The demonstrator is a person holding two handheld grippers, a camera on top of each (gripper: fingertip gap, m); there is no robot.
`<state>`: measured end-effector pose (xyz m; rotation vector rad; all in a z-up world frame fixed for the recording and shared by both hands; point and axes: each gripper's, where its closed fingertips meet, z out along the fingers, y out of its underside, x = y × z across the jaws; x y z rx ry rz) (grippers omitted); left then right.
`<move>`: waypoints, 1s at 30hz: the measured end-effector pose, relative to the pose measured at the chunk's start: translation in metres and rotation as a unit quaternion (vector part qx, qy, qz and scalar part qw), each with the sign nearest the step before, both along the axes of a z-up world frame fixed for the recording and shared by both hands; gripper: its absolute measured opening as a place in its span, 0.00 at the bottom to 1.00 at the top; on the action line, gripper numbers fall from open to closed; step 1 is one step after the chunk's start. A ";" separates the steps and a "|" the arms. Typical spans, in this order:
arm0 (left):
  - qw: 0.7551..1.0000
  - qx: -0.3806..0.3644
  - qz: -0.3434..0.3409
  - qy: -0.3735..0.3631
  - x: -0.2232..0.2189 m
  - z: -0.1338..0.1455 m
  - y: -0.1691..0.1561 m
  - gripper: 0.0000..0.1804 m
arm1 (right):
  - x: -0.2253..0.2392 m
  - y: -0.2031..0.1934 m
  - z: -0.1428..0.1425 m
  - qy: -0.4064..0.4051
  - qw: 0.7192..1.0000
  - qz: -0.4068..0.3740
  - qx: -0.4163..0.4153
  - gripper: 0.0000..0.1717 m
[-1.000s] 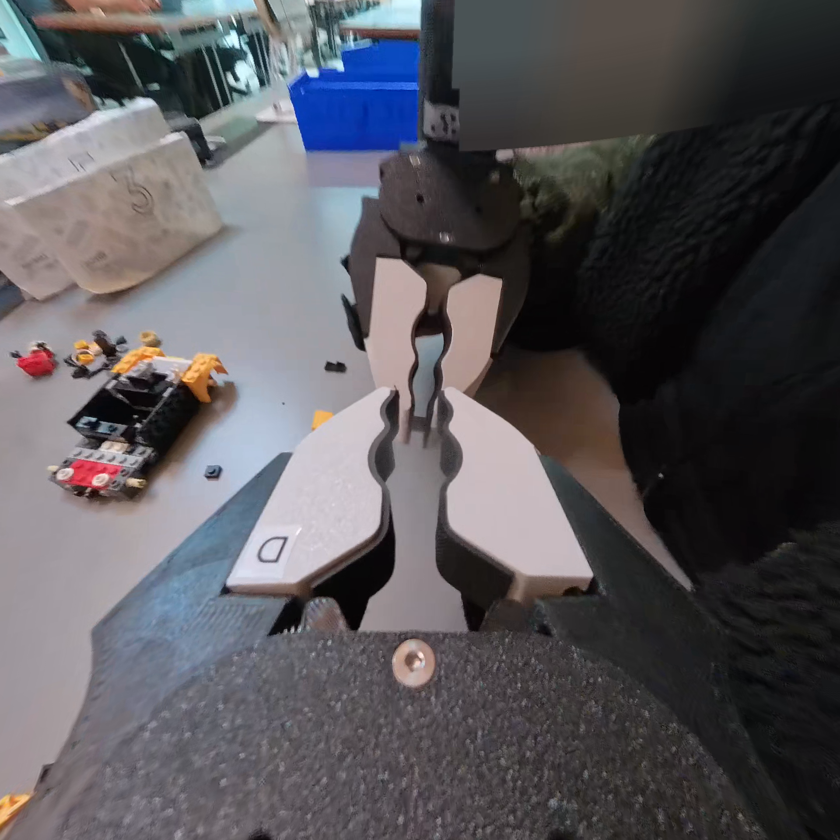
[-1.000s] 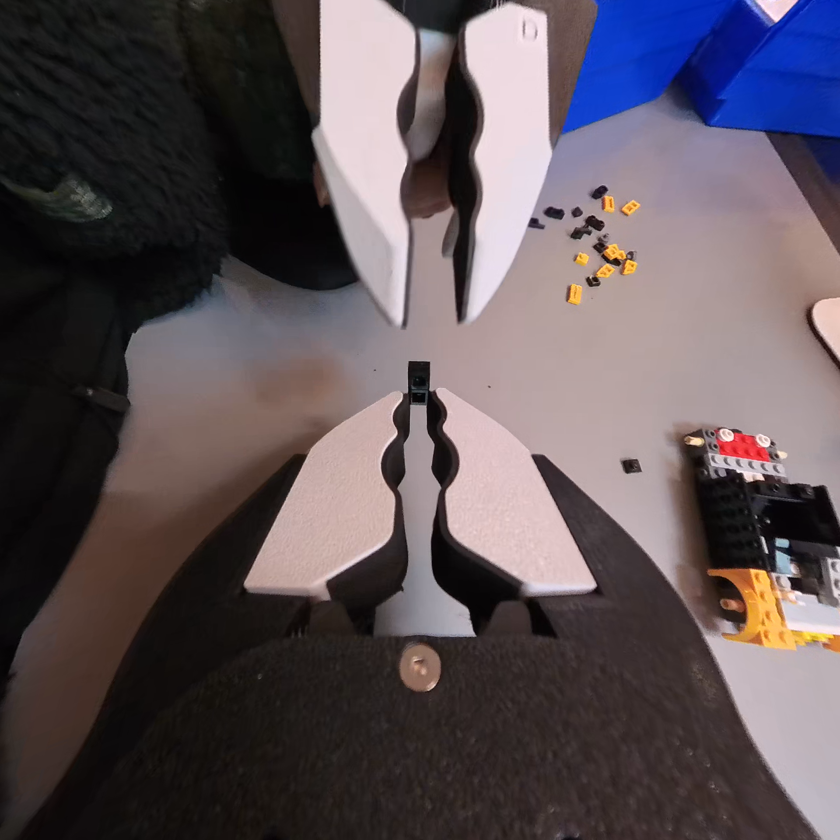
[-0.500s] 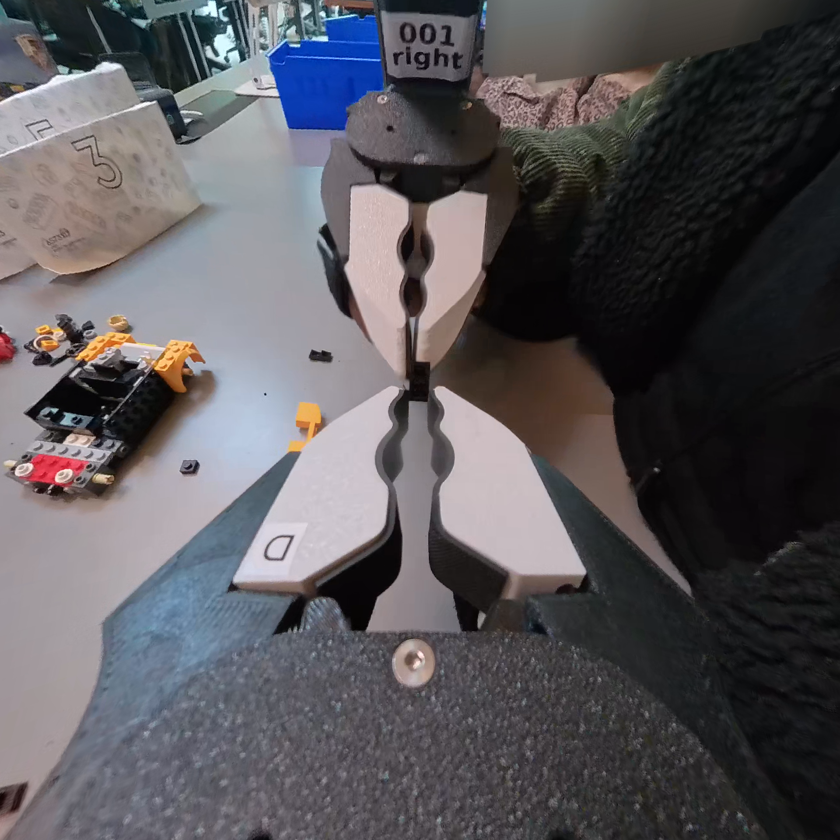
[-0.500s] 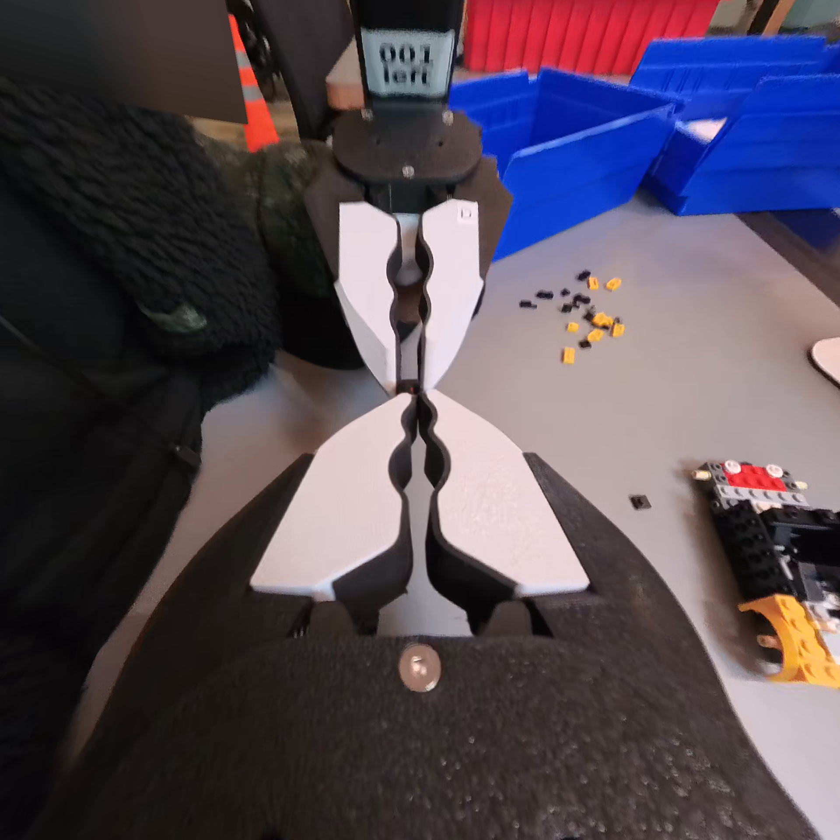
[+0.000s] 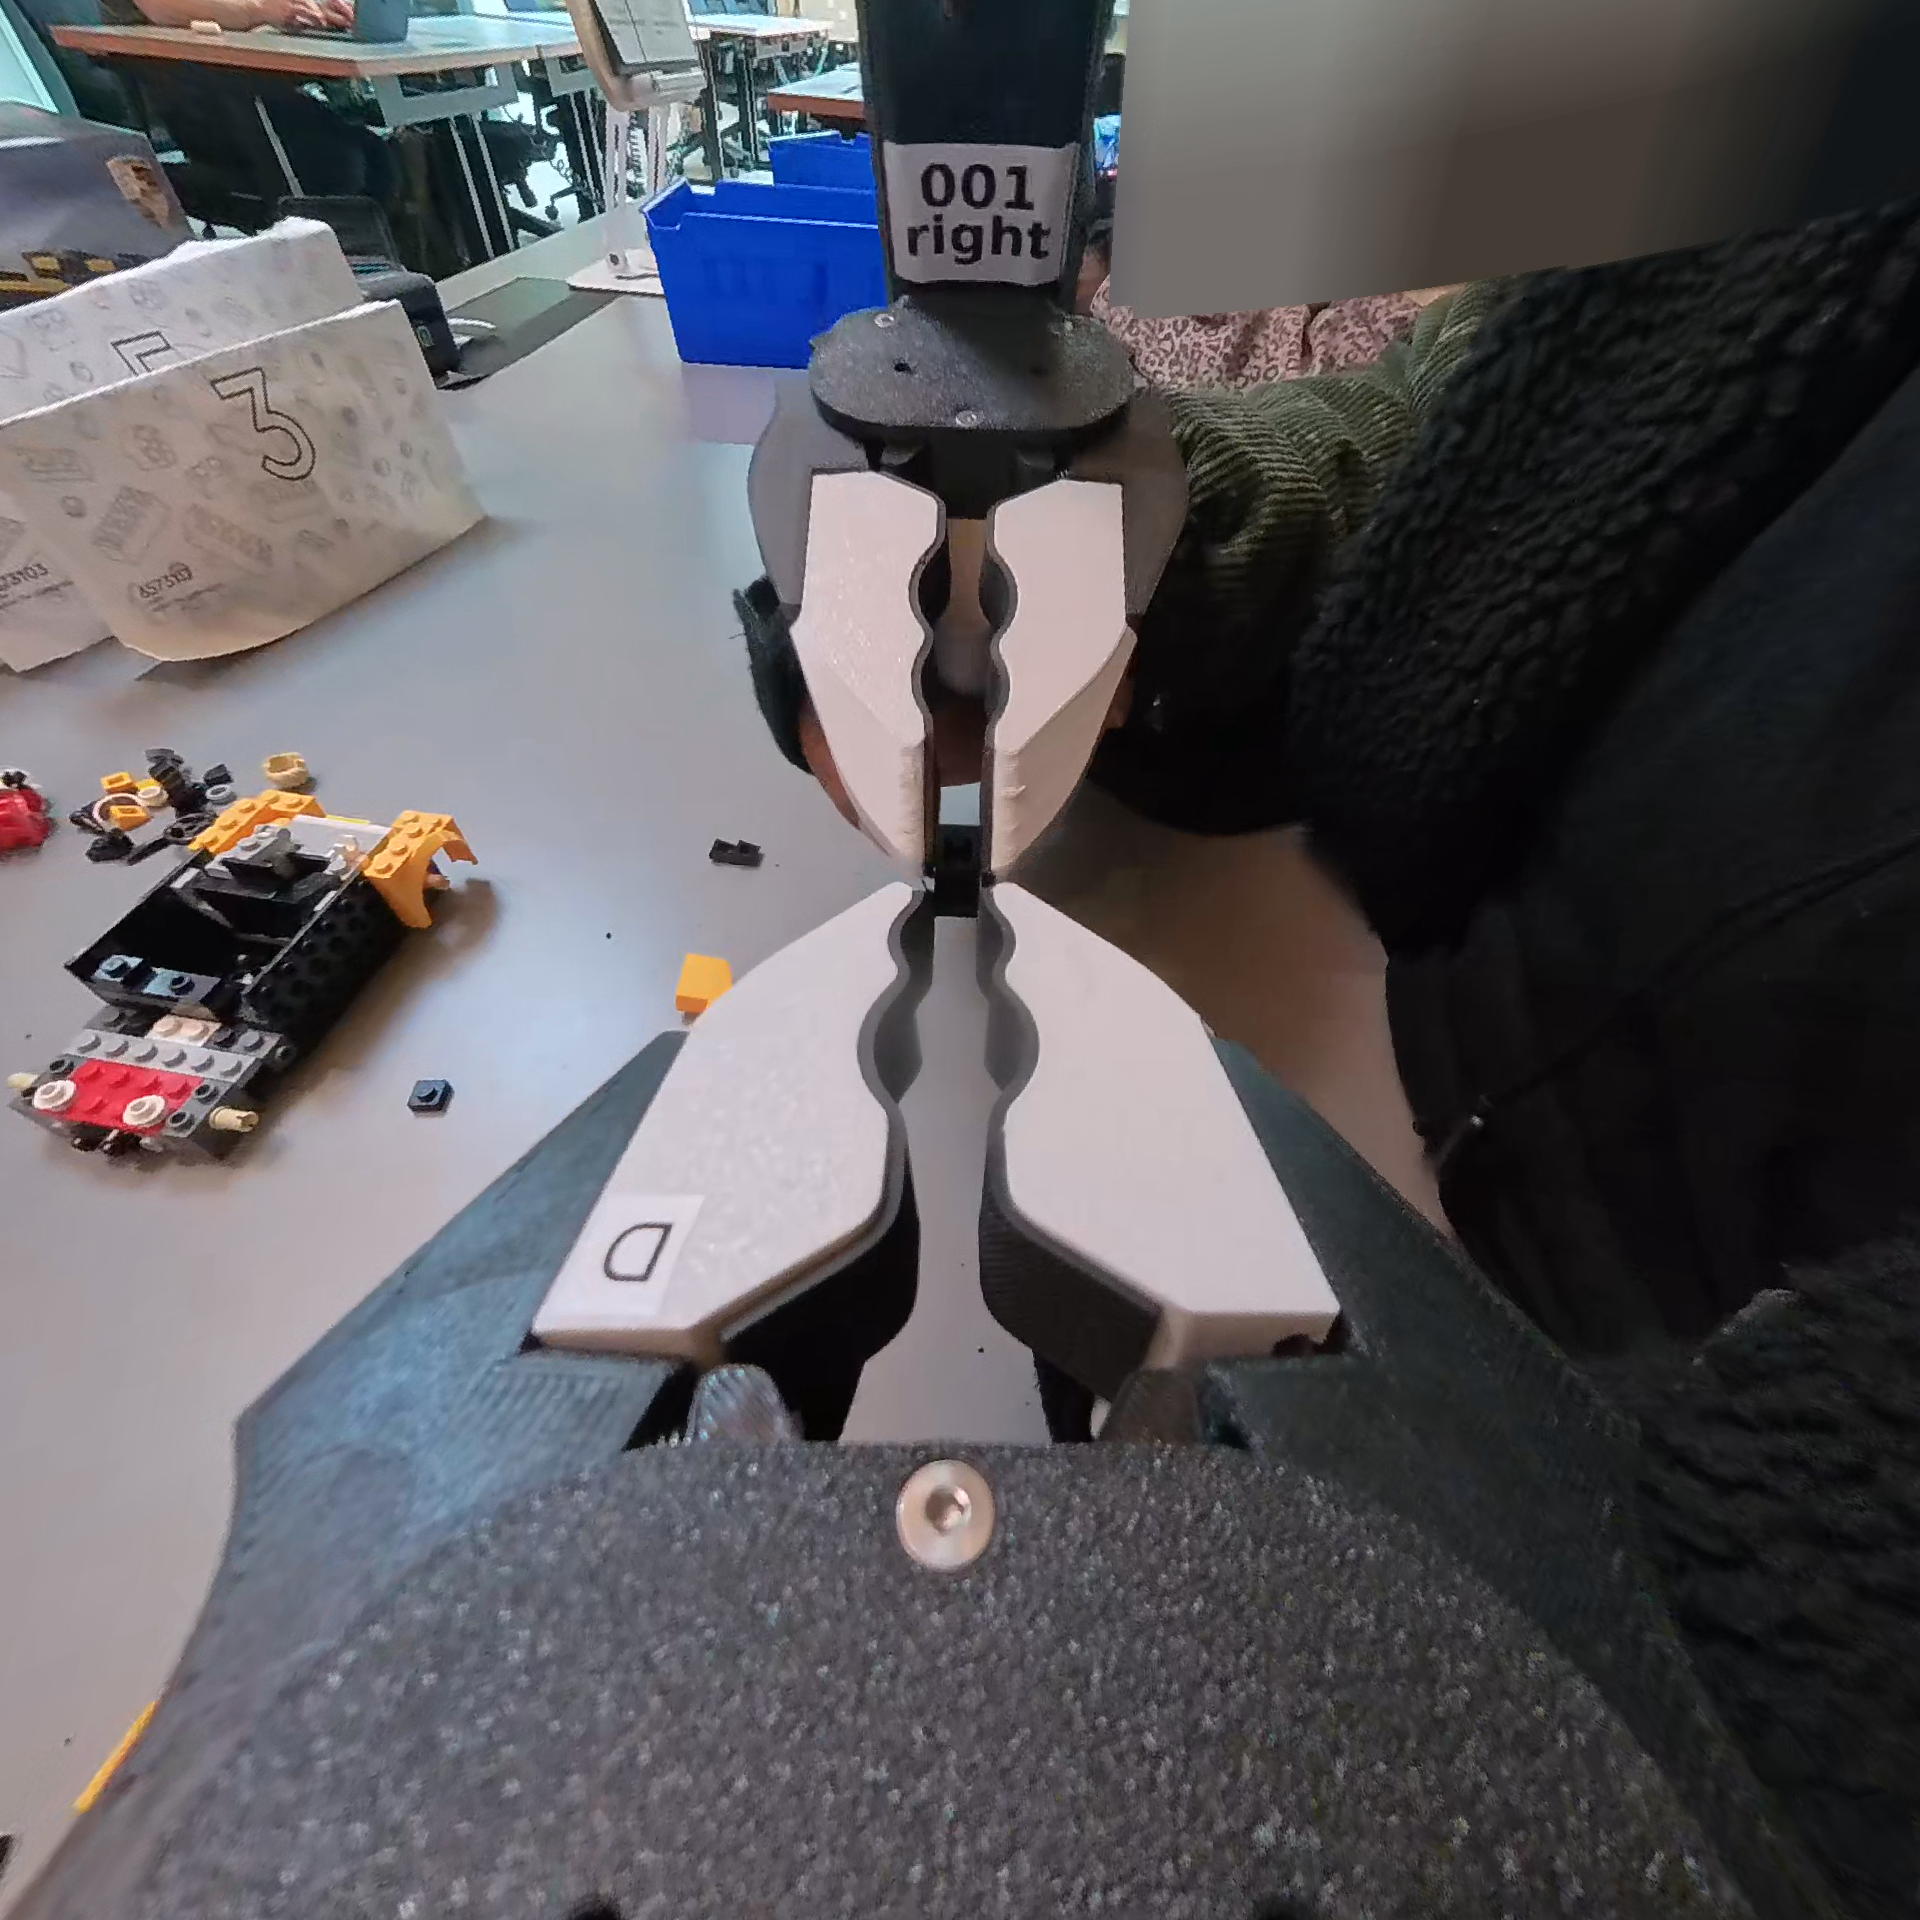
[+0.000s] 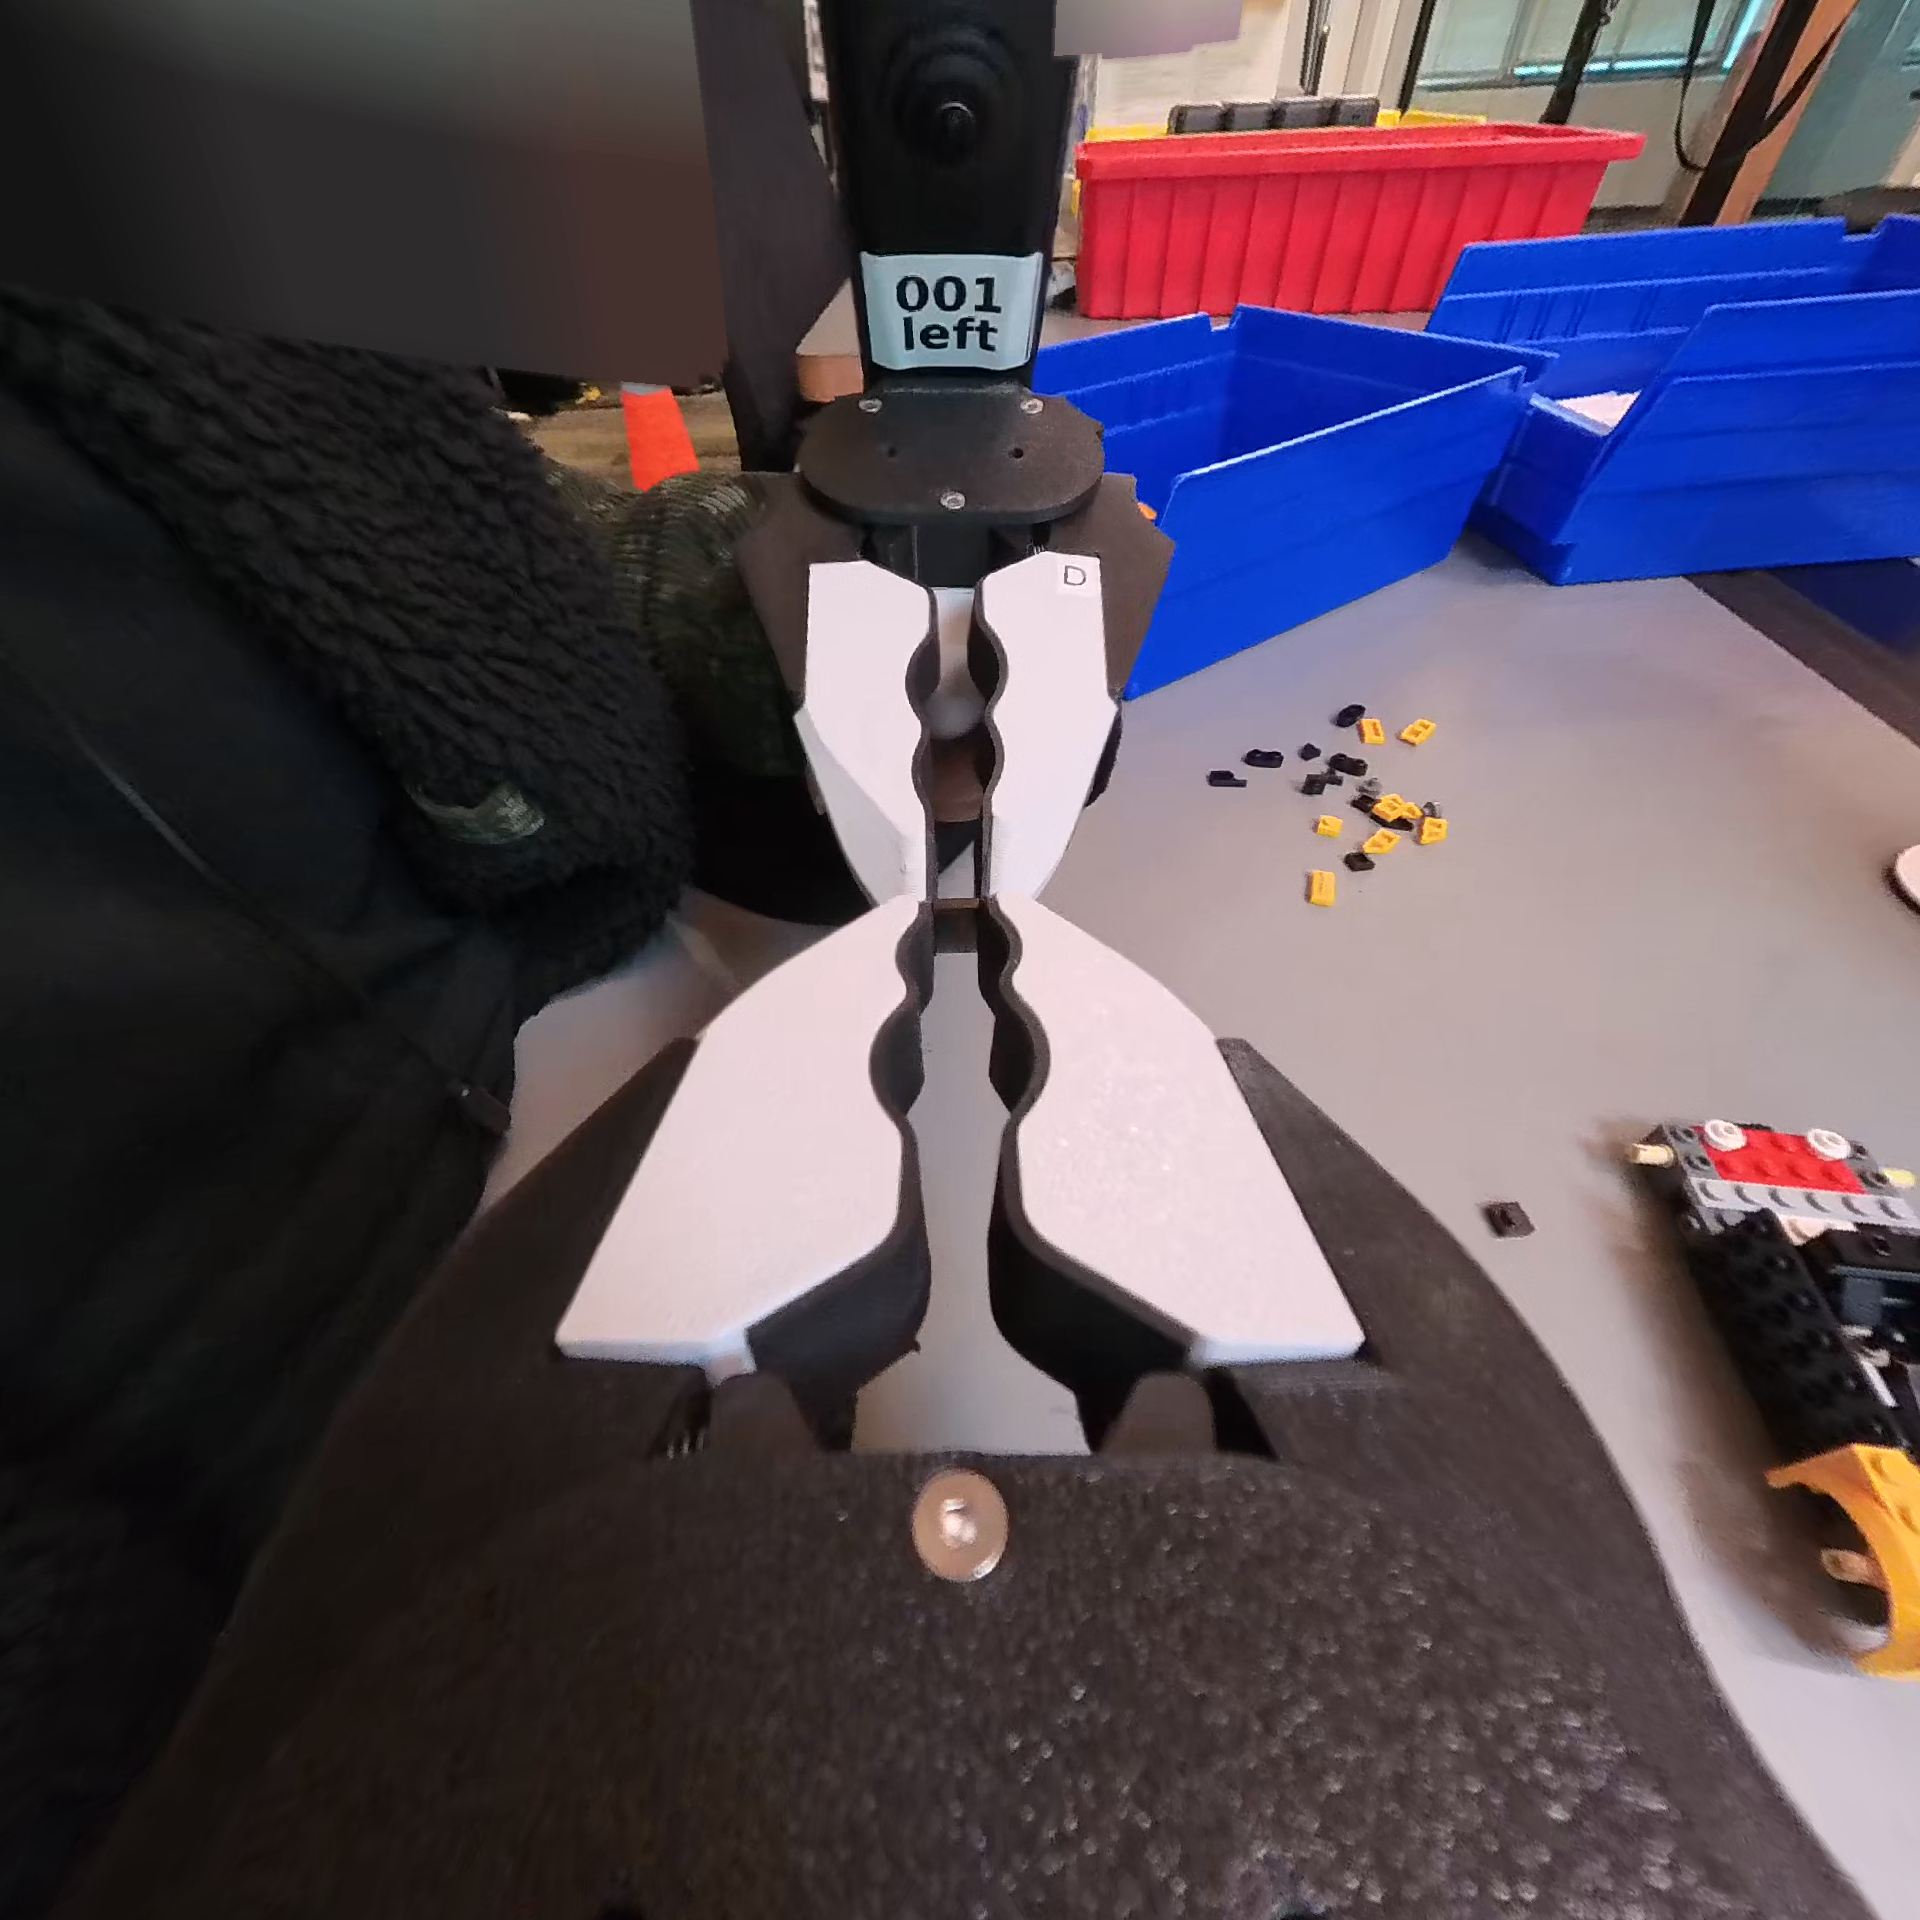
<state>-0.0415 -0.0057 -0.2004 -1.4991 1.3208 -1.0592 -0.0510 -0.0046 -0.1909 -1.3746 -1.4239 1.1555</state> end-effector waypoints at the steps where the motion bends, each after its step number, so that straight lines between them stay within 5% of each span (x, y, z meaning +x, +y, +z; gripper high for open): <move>1: 1.000 0.002 0.001 0.003 0.000 -0.001 0.000 0.04 | 0.000 0.000 -0.001 -0.003 1.000 0.002 -0.003 0.05; 12: 0.999 -0.012 -0.011 0.047 -0.002 -0.011 -0.005 0.04 | 0.000 -0.005 -0.012 -0.045 0.999 0.018 0.009 0.05; 30: 1.000 -0.002 -0.019 -0.022 -0.002 0.009 -0.010 0.04 | 0.009 -0.011 -0.005 -0.029 0.998 0.029 0.052 0.05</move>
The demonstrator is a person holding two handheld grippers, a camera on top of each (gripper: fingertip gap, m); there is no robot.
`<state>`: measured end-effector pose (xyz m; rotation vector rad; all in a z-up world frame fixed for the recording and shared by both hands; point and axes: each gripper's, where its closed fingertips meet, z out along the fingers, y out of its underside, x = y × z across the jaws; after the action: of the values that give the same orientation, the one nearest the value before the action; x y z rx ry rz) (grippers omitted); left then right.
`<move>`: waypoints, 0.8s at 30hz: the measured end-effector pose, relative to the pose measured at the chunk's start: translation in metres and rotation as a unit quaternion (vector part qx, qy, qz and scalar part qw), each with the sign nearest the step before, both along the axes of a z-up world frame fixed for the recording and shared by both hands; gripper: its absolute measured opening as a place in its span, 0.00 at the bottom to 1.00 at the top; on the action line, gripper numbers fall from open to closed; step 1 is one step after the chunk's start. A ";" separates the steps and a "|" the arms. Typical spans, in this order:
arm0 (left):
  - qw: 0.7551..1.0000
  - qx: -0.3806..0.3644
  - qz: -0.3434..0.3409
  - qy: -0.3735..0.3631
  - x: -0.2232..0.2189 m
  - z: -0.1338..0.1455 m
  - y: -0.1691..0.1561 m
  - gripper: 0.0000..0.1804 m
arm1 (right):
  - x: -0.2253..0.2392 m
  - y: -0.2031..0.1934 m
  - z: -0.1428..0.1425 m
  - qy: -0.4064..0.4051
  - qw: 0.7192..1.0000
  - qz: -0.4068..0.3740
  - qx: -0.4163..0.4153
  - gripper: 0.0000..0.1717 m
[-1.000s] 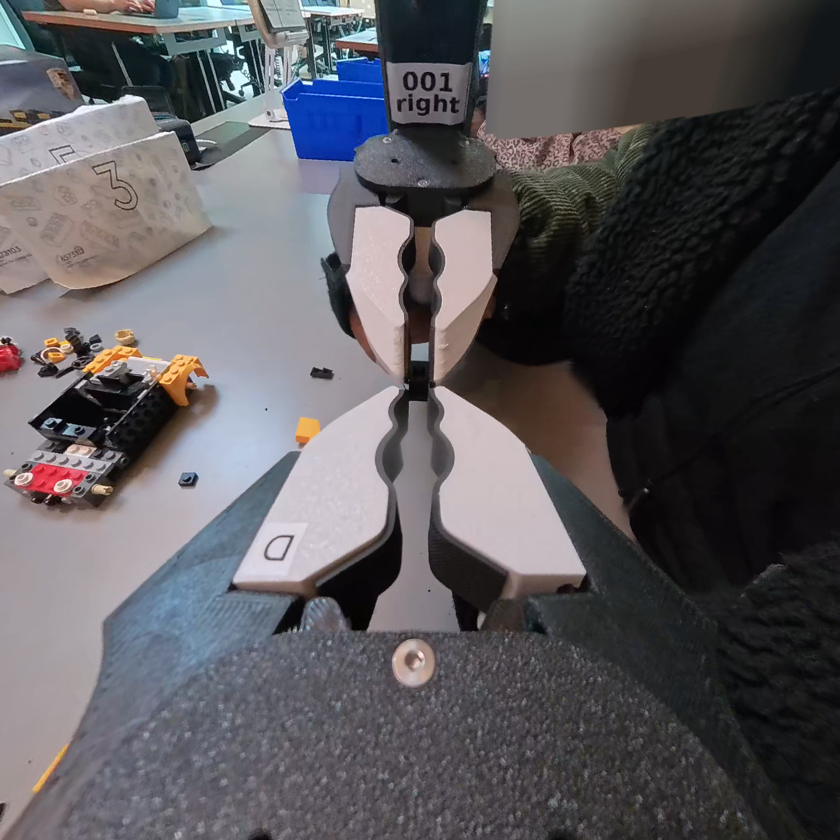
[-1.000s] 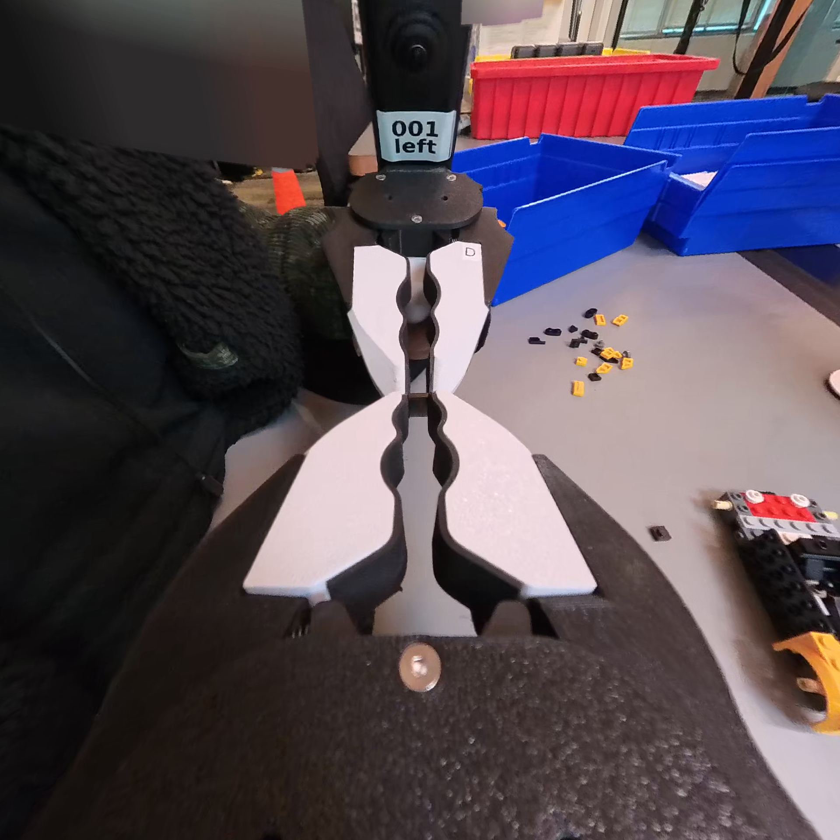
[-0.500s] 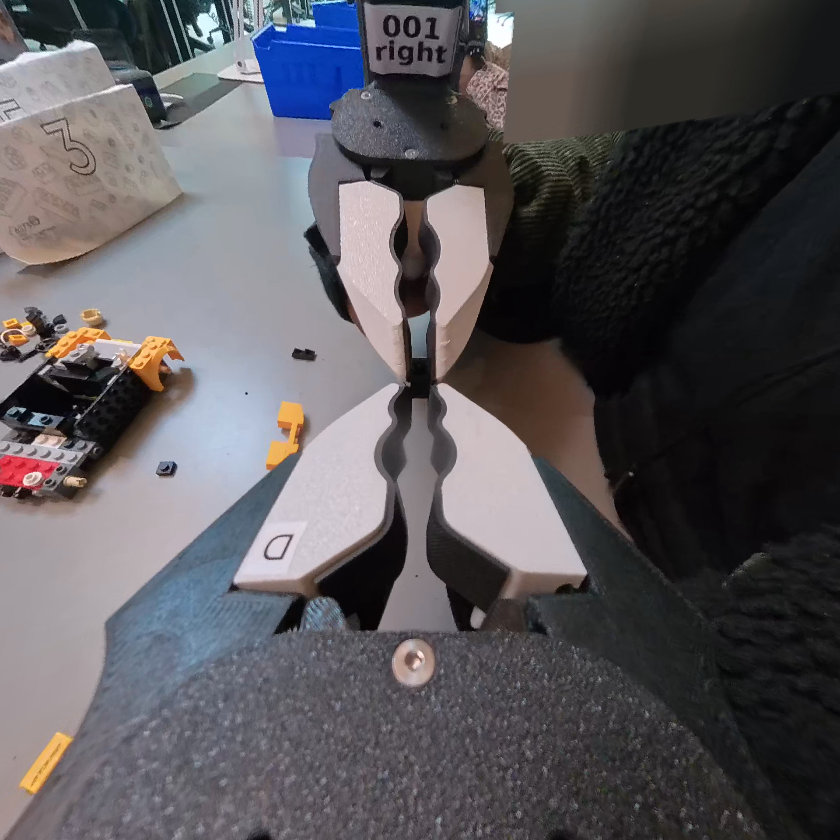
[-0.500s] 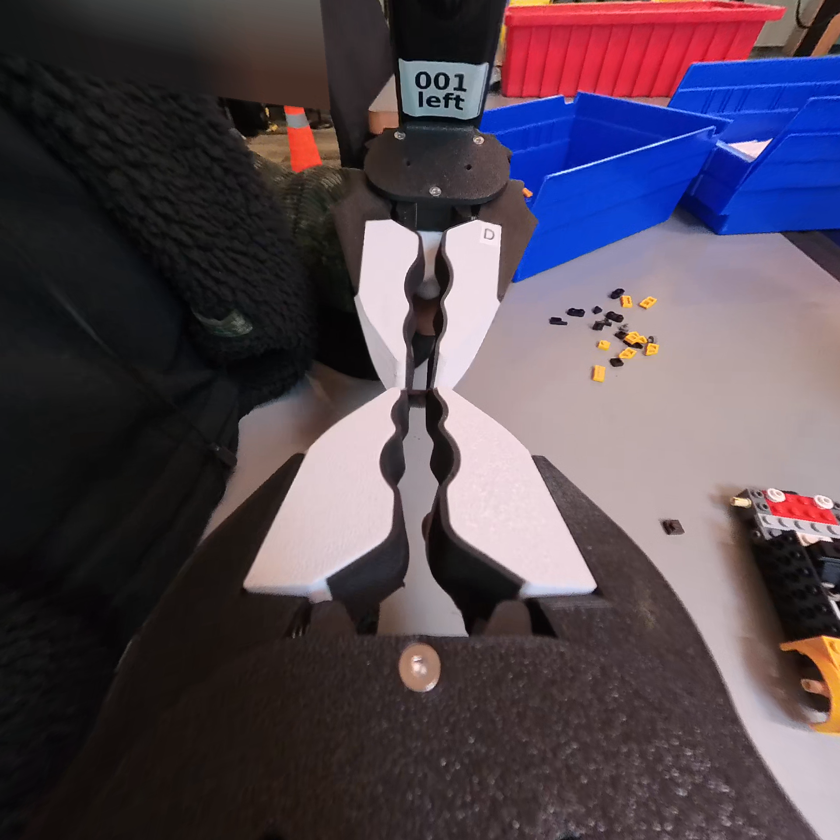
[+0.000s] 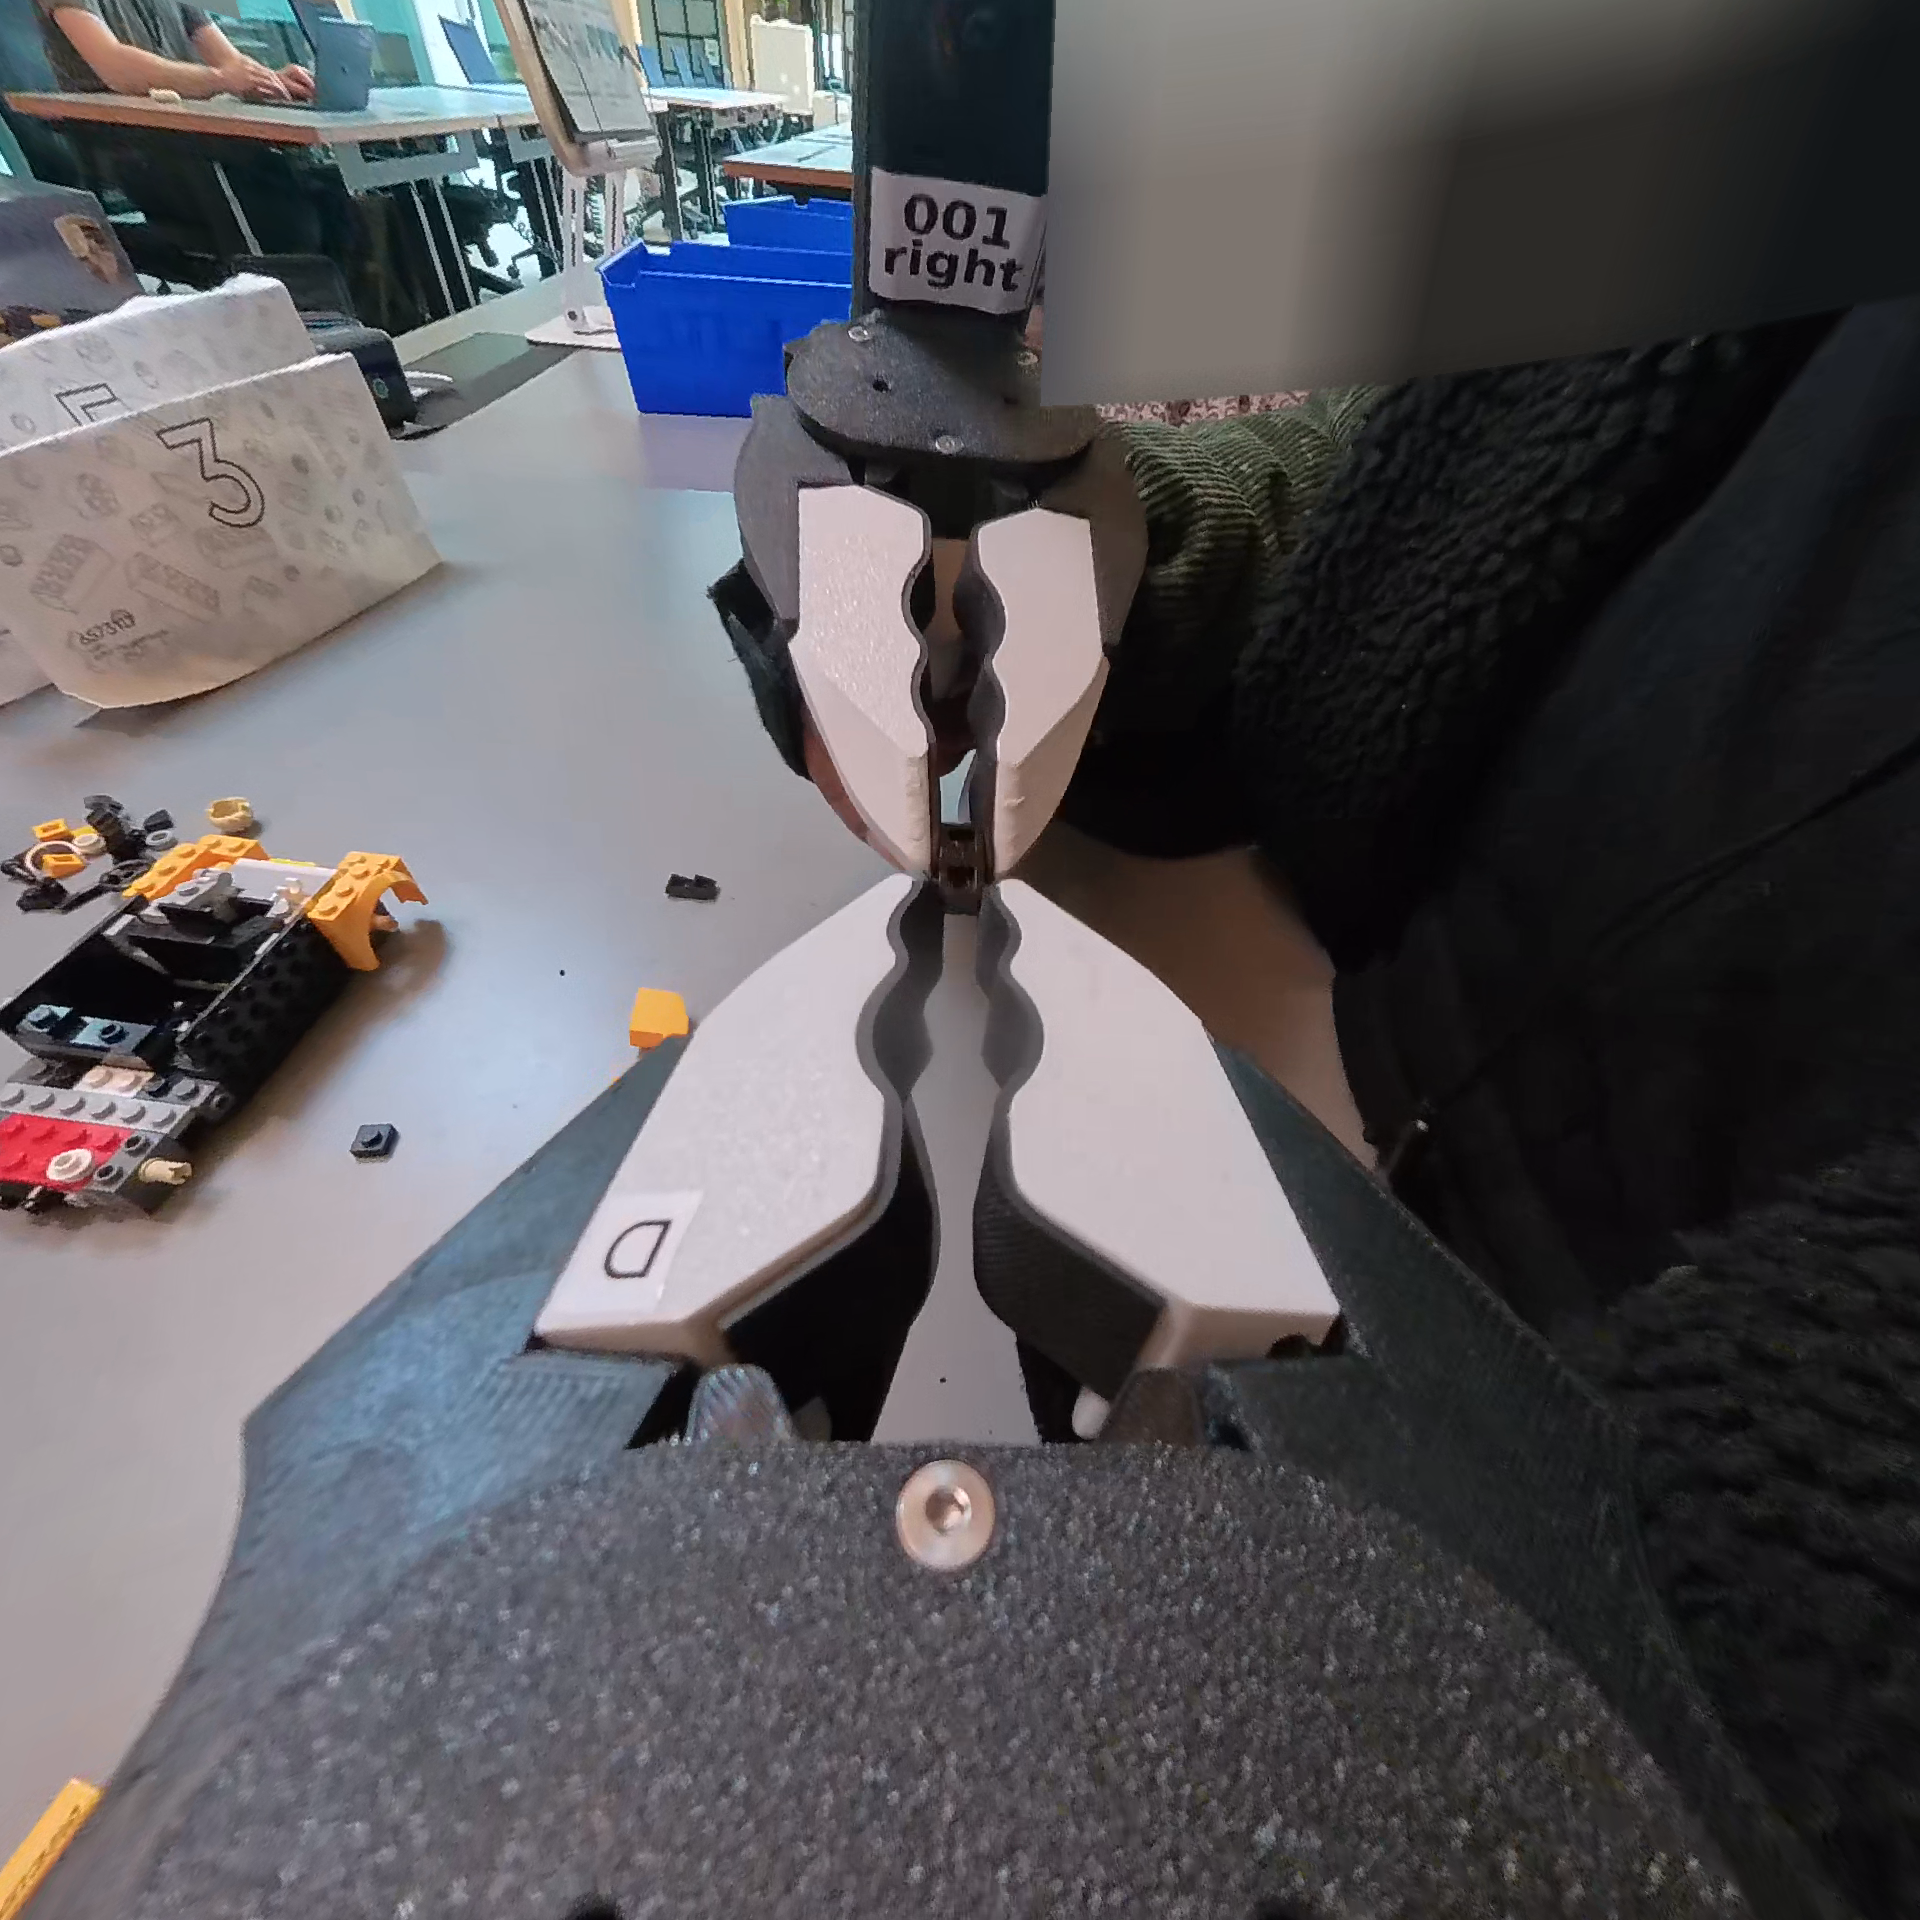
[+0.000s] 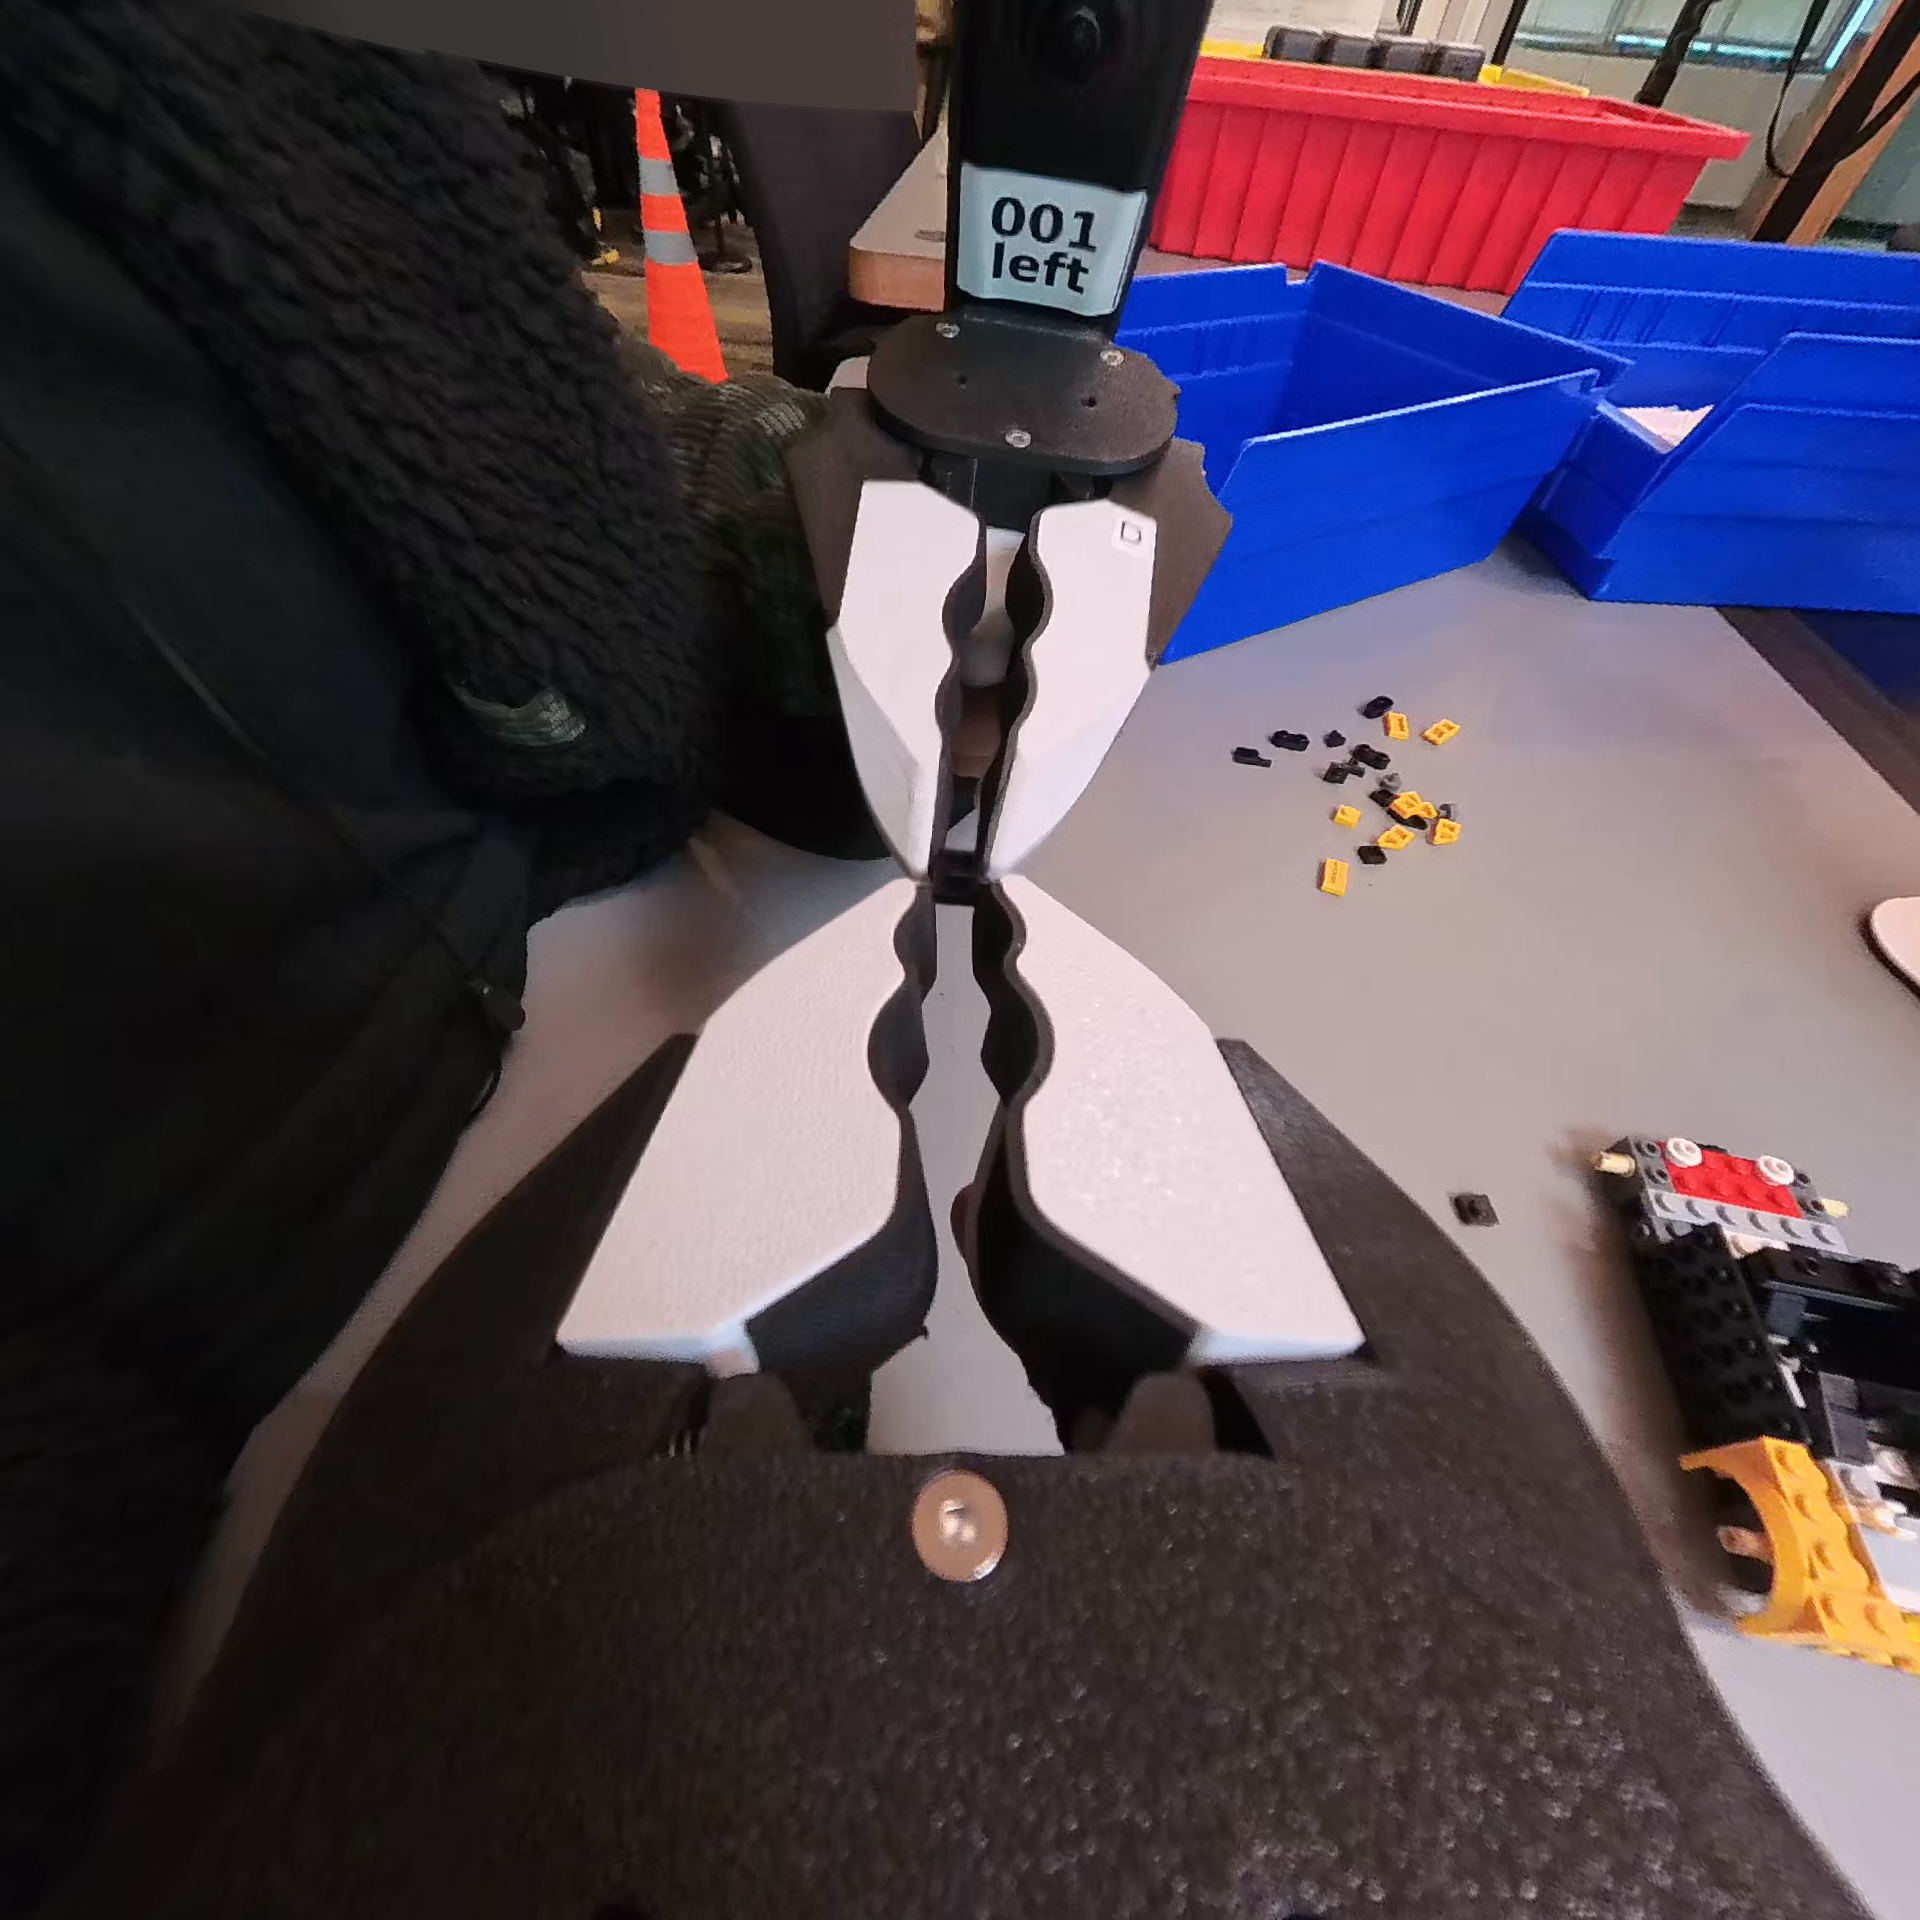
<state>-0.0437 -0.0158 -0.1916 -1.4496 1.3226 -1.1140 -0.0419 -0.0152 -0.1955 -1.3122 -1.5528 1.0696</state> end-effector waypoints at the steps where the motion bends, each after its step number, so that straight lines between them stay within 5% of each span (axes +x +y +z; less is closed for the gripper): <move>1: 1.000 -0.003 0.001 -0.014 -0.001 0.004 0.001 0.03 | 0.001 0.001 -0.006 -0.015 1.000 -0.002 0.003 0.04; 3: 0.990 -0.025 0.014 -0.135 -0.019 0.050 0.010 0.00 | 0.005 0.002 -0.050 -0.104 0.994 -0.001 0.023 0.04; 6: 0.995 0.005 0.048 -0.091 -0.021 0.033 0.018 0.00 | -0.006 0.004 -0.027 -0.053 0.999 -0.004 0.011 0.04; 11: 1.000 -0.006 0.025 0.015 -0.010 -0.004 0.015 0.00 | -0.007 0.011 -0.035 -0.067 0.997 -0.022 0.005 0.04; 12: 0.999 -0.008 0.020 0.031 -0.007 -0.010 0.013 0.11 | -0.006 0.013 -0.036 -0.070 0.997 -0.026 0.007 0.04; 24: 0.987 0.042 0.012 0.155 0.000 -0.049 0.007 0.04 | -0.006 0.007 -0.044 -0.110 0.993 -0.021 0.047 0.04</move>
<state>-0.0433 -0.0090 -0.2401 -1.6176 1.5428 -0.8282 -0.0482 -0.0084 -0.2396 -1.4292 -1.7070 0.8359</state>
